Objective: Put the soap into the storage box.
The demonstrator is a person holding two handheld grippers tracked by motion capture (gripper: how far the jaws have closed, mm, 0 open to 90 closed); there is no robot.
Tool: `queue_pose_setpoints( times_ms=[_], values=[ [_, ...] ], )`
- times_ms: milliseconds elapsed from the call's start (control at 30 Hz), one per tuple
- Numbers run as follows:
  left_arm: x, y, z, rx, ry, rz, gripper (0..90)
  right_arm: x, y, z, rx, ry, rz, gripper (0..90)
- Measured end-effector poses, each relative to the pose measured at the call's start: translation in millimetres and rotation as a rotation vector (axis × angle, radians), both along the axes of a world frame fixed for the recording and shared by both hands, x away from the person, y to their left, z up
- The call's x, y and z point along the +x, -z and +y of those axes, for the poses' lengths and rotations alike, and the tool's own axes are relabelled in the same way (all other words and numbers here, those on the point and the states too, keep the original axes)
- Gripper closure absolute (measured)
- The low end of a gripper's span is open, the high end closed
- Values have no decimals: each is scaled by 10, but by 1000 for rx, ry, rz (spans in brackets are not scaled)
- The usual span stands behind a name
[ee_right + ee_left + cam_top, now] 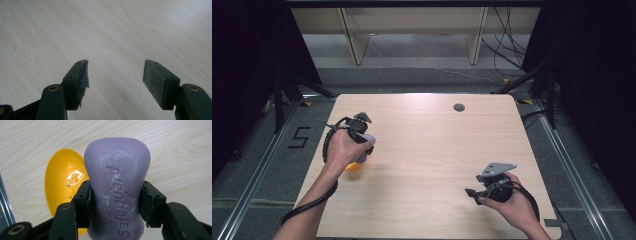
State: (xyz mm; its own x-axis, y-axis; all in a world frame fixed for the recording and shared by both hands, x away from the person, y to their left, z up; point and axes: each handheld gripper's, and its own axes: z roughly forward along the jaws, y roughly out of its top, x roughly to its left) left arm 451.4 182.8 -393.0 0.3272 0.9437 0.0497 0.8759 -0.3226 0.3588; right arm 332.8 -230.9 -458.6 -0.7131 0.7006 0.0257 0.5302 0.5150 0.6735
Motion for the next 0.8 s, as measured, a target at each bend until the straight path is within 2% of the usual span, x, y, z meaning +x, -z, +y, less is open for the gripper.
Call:
queue_pose_setpoints(
  times_ms=[33, 67, 100, 333, 400, 500, 533, 600, 633, 667, 767, 800],
  values=[
    [14, 4, 25, 4, 1, -3, 492, -3, -1, 1, 0, 4, 4, 374],
    [28, -16, 49, 15, 0, 21, 492, -4, -1, 1, 0, 5, 5, 374],
    [33, -6, 60, 18, -19, 13, 492, -4, -2, 1, 0, 5, 6, 374],
    [117, 51, 195, 20, -43, 5, 492, 0, -2, 0, -1, -1, 1, 374],
    [146, 63, 234, 24, -45, 13, 492, -3, -18, -6, -11, -2, 20, 374],
    [176, 117, 291, 24, -64, 7, 492, -3, -1, 3, 1, 3, 7, 374],
    [184, 118, 305, 25, -70, 23, 491, -3, 0, 3, 1, 3, 6, 374],
    [200, 159, 350, 28, -87, 23, 492, -3, -17, -7, -12, -3, 21, 374],
    [205, 173, 364, 29, -90, 25, 492, 0, 14, 6, 13, 9, -6, 374],
    [214, 192, 387, 29, -94, 30, 492, 0, 13, 6, 13, 7, -6, 374],
    [227, 236, 423, 25, -106, 32, 491, -12, -10, 7, 8, 10, 29, 374],
    [233, 250, 433, 26, -107, 44, 491, -12, -10, 8, 8, 11, 31, 374]
  ],
)
